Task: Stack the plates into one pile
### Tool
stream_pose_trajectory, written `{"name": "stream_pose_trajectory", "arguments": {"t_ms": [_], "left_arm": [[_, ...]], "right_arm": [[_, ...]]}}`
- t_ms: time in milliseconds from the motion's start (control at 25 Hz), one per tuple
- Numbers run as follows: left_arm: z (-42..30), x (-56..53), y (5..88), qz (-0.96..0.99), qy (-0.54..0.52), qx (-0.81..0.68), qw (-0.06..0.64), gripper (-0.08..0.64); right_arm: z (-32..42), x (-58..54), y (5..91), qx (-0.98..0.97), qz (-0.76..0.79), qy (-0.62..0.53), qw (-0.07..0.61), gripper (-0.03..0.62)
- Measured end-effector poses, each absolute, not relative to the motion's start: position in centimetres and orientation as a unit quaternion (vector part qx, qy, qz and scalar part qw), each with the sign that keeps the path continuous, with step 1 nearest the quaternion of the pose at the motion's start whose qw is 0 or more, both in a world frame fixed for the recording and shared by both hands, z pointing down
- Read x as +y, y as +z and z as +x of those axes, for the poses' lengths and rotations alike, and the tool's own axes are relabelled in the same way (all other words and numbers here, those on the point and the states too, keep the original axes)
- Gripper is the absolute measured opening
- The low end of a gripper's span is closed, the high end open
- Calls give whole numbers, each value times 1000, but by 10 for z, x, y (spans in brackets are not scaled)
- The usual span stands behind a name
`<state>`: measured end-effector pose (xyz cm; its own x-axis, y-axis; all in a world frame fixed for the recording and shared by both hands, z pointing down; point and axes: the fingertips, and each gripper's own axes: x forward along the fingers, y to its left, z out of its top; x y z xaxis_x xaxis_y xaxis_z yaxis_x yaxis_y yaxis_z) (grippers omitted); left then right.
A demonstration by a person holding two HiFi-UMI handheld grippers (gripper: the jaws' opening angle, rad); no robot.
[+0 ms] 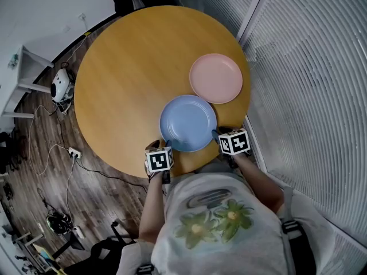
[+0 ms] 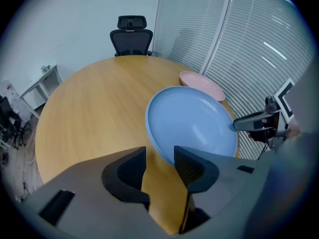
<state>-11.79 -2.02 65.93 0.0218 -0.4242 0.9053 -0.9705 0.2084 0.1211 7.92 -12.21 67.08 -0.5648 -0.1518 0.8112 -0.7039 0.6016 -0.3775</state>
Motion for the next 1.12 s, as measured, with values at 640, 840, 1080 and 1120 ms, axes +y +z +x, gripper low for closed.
{"name": "stream_pose_trajectory", "arguments": {"t_ms": [640, 840, 1080, 1120], "left_arm": [[-142, -144, 609, 642, 211, -619, 400, 18], [-133, -210, 600, 678, 231, -594, 366, 18], [-107, -274, 624, 704, 223, -543, 399, 18], [-104, -282, 628, 705, 225, -539, 403, 18]], "right_arm": [[93, -225, 649, -806, 362, 372, 285, 137], [113, -265, 648, -792, 402, 378, 262, 137], [137, -307, 659, -771, 438, 399, 233, 138], [140, -312, 662, -767, 443, 402, 232, 144]]}}
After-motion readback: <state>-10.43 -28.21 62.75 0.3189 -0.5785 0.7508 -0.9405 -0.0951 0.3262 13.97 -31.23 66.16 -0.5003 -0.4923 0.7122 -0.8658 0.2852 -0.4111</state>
